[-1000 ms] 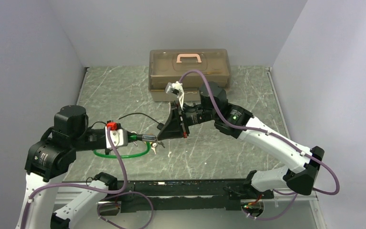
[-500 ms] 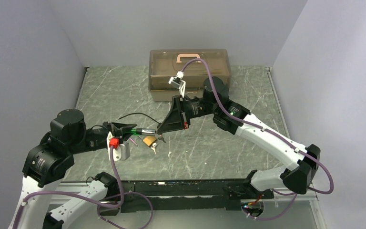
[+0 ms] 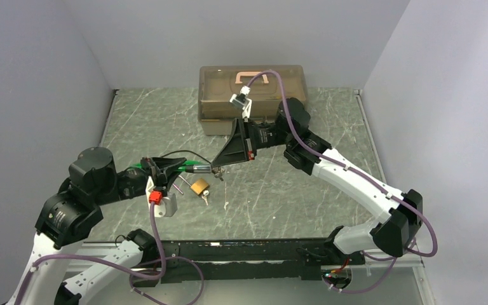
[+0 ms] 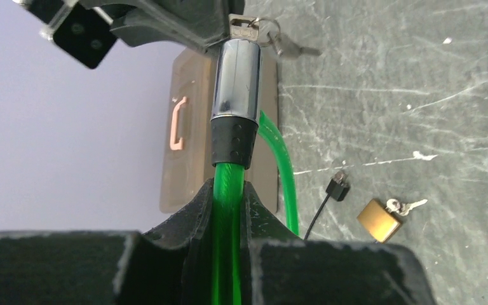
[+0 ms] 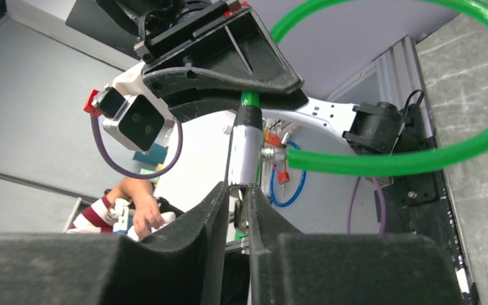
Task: Unlock with the key
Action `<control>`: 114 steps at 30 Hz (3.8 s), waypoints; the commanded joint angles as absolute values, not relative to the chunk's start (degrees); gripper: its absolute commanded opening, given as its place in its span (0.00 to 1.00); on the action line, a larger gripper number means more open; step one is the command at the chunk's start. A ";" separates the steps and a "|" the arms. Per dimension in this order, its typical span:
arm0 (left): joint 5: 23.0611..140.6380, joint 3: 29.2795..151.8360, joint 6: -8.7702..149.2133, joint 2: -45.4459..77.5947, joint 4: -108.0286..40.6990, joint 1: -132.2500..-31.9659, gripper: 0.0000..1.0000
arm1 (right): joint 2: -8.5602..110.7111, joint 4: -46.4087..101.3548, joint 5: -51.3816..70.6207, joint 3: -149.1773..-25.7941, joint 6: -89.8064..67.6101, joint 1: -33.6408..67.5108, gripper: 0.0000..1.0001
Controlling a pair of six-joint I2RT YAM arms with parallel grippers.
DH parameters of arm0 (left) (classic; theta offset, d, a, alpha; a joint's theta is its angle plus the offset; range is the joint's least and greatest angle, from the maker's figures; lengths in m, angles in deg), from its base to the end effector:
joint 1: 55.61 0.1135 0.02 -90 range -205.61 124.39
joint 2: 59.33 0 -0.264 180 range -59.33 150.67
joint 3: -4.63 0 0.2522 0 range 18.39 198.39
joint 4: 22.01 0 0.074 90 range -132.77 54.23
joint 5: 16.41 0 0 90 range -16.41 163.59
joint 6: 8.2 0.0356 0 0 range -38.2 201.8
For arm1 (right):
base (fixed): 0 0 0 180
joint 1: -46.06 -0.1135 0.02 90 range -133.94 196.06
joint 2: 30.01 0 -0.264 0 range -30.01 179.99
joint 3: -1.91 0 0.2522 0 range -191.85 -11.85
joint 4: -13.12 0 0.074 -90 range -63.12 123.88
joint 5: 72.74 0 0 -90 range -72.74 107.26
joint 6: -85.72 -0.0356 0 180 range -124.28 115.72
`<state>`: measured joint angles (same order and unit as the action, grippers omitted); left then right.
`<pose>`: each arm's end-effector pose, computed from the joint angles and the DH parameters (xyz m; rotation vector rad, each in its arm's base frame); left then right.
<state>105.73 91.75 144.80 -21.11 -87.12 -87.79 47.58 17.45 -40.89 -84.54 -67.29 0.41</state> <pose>0.0563 -0.0578 0.4378 1.5656 0.9115 -0.1385 0.1915 0.2392 0.4175 -0.7755 1.8853 2.1022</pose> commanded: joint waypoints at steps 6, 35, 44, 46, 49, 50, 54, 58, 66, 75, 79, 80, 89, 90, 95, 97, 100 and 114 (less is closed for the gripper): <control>111.61 95.77 135.07 -17.46 -80.38 -88.54 0.00 | 42.77 13.96 -41.95 -88.48 -66.05 8.55 0.45; 128.40 101.50 99.36 -13.90 -66.72 -81.34 0.00 | 29.26 10.92 -18.82 -75.67 -17.03 -5.88 0.59; 130.26 99.51 91.57 -12.13 -59.98 -80.65 0.00 | 31.66 8.27 -16.26 -74.14 -18.29 -9.47 0.29; 130.96 98.67 90.94 -11.77 -58.95 -80.64 0.00 | 30.94 6.76 -15.03 -72.42 -18.87 -9.89 0.27; 130.80 96.92 89.81 -11.82 -57.06 -80.64 0.00 | 29.54 7.15 -12.27 -71.05 -18.57 -10.01 0.00; 130.04 96.58 89.72 -12.14 -56.79 -80.63 0.00 | 28.27 8.15 -10.22 -70.18 -18.07 -9.95 0.00; 126.14 96.89 86.89 -13.04 -55.02 -78.70 0.00 | 21.79 13.36 -5.98 -63.67 -16.96 -10.01 0.00; 127.47 98.19 77.34 -12.40 -49.94 -74.72 0.00 | 17.03 17.69 -3.73 -56.53 -18.80 -9.93 0.00; 128.55 95.41 69.14 -11.93 -44.02 -71.83 0.00 | 16.58 21.16 -1.20 -55.11 -18.81 -8.78 0.00; 121.24 92.05 66.22 -9.00 -38.17 -72.56 0.00 | 34.09 12.21 -7.71 -64.94 -25.37 -11.40 0.00; 124.02 88.74 67.04 -12.50 -37.33 -71.19 0.00 | 32.97 10.62 -3.95 -61.61 -26.19 -12.04 0.00; 124.16 87.67 67.28 -13.62 -37.39 -70.87 0.00 | 31.17 9.82 -2.45 -59.19 -27.07 -12.03 0.00; 122.46 84.62 73.91 -18.42 -44.27 -66.94 0.00 | 16.61 24.78 13.32 -52.86 -26.13 -11.35 0.00; 121.43 84.82 75.65 -17.41 -47.76 -66.95 0.00 | 16.47 25.99 14.60 -53.00 -26.54 -11.27 0.00; 120.88 87.83 90.79 -10.00 -67.13 -66.99 0.03 | 18.15 31.95 19.51 -55.09 -29.78 -11.09 0.00; 120.05 87.53 97.29 -7.23 -75.10 -67.09 0.01 | 19.05 34.40 21.21 -55.76 -30.85 -11.03 0.00; 117.77 83.28 103.46 -6.19 -79.14 -67.12 0.00 | 20.08 34.32 21.34 -54.85 -32.94 -10.96 0.00; 100.30 67.95 109.12 -3.84 -72.22 -70.72 0.00 | 35.22 34.19 24.09 -55.83 -33.87 -10.98 0.00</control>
